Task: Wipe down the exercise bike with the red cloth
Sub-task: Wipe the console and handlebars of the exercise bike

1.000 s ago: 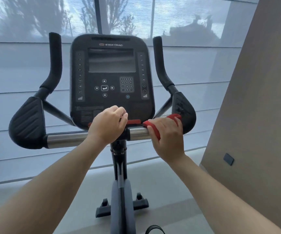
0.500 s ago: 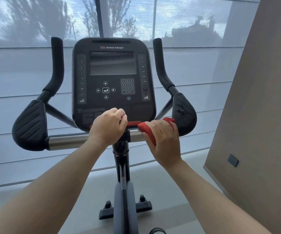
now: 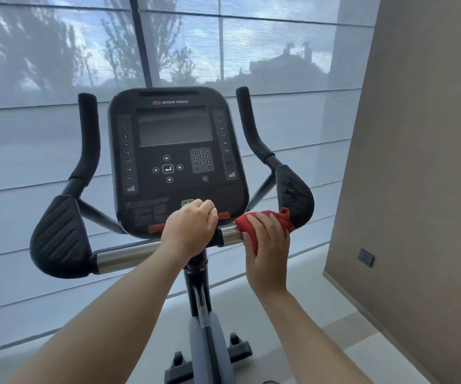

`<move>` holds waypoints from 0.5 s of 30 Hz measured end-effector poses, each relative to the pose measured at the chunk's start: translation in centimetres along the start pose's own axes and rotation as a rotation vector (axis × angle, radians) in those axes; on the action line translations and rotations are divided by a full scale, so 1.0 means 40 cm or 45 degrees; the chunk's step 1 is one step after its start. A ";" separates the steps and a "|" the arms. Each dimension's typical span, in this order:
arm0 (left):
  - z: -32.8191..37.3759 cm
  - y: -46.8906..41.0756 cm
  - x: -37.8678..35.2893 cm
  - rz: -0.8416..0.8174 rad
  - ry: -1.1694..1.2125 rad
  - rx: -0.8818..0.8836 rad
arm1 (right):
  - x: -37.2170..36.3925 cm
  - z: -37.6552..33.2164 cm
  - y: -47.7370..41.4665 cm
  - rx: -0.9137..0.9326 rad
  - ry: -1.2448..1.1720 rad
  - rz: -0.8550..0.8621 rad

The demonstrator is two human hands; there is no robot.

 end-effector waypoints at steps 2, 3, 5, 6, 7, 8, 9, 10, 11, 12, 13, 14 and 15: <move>-0.011 -0.005 -0.003 -0.072 0.046 -0.004 | -0.005 -0.009 0.003 -0.071 0.022 0.018; -0.017 -0.008 -0.004 -0.107 0.060 -0.020 | -0.007 -0.011 0.001 -0.094 0.042 0.025; -0.038 -0.010 0.001 -0.163 0.062 -0.077 | -0.010 -0.023 -0.004 -0.118 0.071 0.047; -0.057 -0.009 0.004 -0.183 0.063 -0.087 | -0.015 -0.038 -0.002 -0.109 0.072 0.056; -0.080 -0.005 0.006 -0.200 0.072 -0.078 | -0.025 -0.059 0.007 -0.079 0.066 0.055; -0.103 -0.002 0.006 -0.212 0.100 -0.059 | -0.038 -0.084 0.020 -0.034 0.063 0.051; -0.120 0.002 0.005 -0.221 0.152 -0.036 | -0.051 -0.107 0.035 0.011 0.067 0.046; -0.129 0.005 0.004 -0.224 0.216 -0.019 | -0.060 -0.122 0.047 0.042 0.083 0.046; -0.128 0.008 0.005 -0.217 0.269 -0.018 | -0.062 -0.127 0.047 0.052 0.115 0.053; -0.121 0.010 0.007 -0.208 0.301 -0.031 | -0.060 -0.123 0.033 0.037 0.164 0.059; -0.113 0.010 0.008 -0.207 0.315 -0.051 | -0.055 -0.115 0.010 -0.010 0.218 0.059; -0.108 0.010 0.007 -0.214 0.324 -0.069 | -0.051 -0.102 -0.019 -0.088 0.261 0.052; -0.108 0.009 0.005 -0.220 0.338 -0.075 | -0.046 -0.090 -0.044 -0.171 0.286 0.041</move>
Point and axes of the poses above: each hand's wrist, its own y-axis away from the middle knuckle, its own x-axis out of the back of the hand, z = x × y, the point moved 8 cm from there along -y, towards the middle knuckle, and after that the axes turned 4 degrees about -x, right-handed, at the moved point
